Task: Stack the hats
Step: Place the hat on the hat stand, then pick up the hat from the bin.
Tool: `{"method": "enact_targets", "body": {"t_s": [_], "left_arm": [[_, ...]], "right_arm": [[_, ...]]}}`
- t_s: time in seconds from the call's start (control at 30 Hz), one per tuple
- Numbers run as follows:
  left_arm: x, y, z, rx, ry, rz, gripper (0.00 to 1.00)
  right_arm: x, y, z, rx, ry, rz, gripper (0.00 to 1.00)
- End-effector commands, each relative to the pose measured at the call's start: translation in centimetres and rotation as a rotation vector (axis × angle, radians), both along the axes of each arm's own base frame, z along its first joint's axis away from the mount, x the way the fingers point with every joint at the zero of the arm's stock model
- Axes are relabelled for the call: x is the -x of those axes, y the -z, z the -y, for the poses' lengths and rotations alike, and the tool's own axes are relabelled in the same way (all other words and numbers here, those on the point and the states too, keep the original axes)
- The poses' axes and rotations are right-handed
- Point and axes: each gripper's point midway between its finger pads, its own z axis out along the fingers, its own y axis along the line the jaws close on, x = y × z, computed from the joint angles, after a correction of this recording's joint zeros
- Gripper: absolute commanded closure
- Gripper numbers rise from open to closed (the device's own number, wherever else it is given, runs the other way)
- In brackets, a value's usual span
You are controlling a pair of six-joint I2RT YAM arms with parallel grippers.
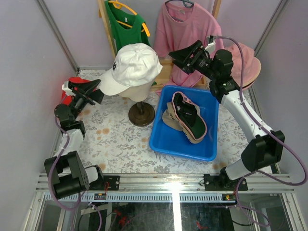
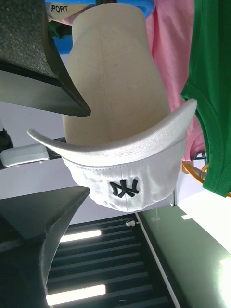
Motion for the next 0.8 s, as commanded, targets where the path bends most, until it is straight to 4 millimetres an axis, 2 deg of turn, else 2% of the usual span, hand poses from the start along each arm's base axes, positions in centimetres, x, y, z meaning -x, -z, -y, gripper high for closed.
{"method": "enact_targets", "body": {"t_s": [0.0,0.2,0.43,0.6,0.77], "left_arm": [[-0.6,1.6,-1.3,0.009,-0.098,-0.07,0.41],[-0.3,4.6,-2.2,0.002,-0.214,-0.181,0.41],[0.3,8.0,-3.2,-0.035,-0.325,-0.31,0.41],[0.7,9.9,-3.5,-0.099,-0.376,-0.394,0.4],[1.2,10.8,-3.7,-0.112,-0.403,-0.435,0.4]], "right_arm": [[2.8,-0.8,1.9,0.141,0.051,0.083,0.2],[3.9,6.3,4.6,0.388,0.132,-0.018,0.2],[5.8,14.4,7.0,0.626,0.141,-0.132,0.2],[7.4,19.0,7.3,0.808,0.104,-0.168,0.21],[8.8,22.0,7.5,0.945,0.075,-0.184,0.21]]}}
